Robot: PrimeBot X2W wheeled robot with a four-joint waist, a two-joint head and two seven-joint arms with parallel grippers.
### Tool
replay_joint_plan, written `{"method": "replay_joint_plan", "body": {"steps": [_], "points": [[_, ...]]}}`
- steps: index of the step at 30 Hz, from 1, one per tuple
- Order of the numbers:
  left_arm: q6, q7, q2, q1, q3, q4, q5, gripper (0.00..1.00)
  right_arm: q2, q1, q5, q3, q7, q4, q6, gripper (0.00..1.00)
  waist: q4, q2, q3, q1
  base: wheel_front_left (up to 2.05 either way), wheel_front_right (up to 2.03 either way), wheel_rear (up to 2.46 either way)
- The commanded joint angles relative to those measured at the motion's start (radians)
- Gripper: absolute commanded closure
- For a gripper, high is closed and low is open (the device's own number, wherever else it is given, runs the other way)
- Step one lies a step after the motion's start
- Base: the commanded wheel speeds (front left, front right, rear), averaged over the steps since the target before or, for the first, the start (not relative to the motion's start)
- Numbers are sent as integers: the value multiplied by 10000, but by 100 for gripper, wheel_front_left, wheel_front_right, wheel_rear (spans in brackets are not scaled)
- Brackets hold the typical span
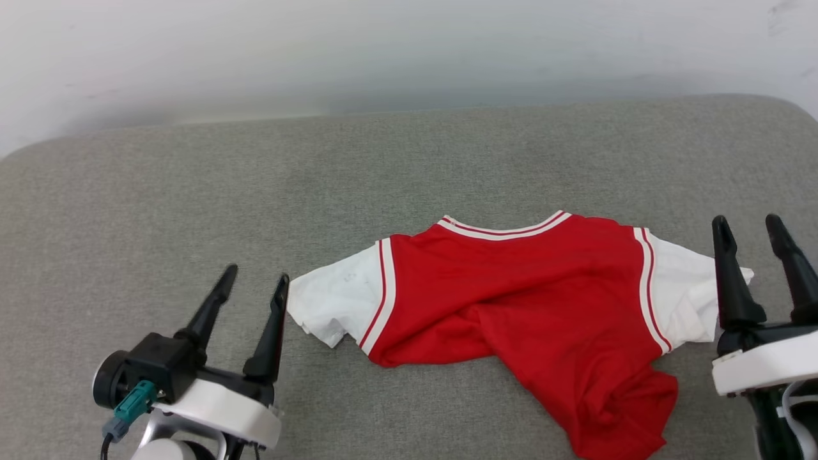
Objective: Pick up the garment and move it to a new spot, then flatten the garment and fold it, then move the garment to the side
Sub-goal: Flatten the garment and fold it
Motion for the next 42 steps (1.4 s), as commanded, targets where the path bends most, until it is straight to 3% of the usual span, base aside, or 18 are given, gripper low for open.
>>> {"method": "replay_joint_plan", "body": {"steps": [1,3,9,16,21,31,37,38,39,40,42], "points": [[-77,127,143,124,-61,32,-47,0,168,150,143,-55,-138,-98,-3,0,-78,0,31,0,0,0,0],[-150,419,283,110,-32,0,-167,0,372,372,180,82,-269,-144,-3,0,-189,0,122,0,0,0,0],[-592,2865,1577,-1079,-106,-504,-583,0,262,-130,214,126,-518,-484,-3,0,-648,0,794,0,0,0,0],[-829,7409,2677,-2617,-568,-314,-2420,0,404,-421,21,-177,-603,-701,-3,0,-903,0,1278,0,0,0,0],[-903,9760,3309,-3322,-1156,34,-3410,0,517,-583,13,-83,-713,-547,-3,0,-1101,0,1590,0,0,0,0],[-928,11310,3793,-4259,-2169,1134,-3428,0,646,-789,69,125,-1003,-316,-3,0,-1420,0,2191,0,0,0,0],[-935,11327,3615,-4244,-2715,1675,-3693,0,554,-855,41,305,-1038,-211,-3,0,-1560,0,2499,0,0,0,0],[-936,11375,3569,-4209,-2795,1746,-3798,17,552,-860,39,296,-1046,-196,-3,0,-1571,0,2528,0,0,0,0],[-938,11419,3515,-4164,-2875,1794,-3895,72,554,-857,31,289,-1046,-185,-3,0,-1579,0,2549,0,0,0,0],[-939,11385,3468,-4140,-2903,1845,-3977,100,552,-849,16,269,-1045,-171,-3,0,-1581,0,2568,0,0,0,0],[-941,11266,3418,-4136,-2886,1883,-4041,100,547,-837,-5,271,-1035,-156,-3,0,-1580,0,2579,0,0,0,0]]}}
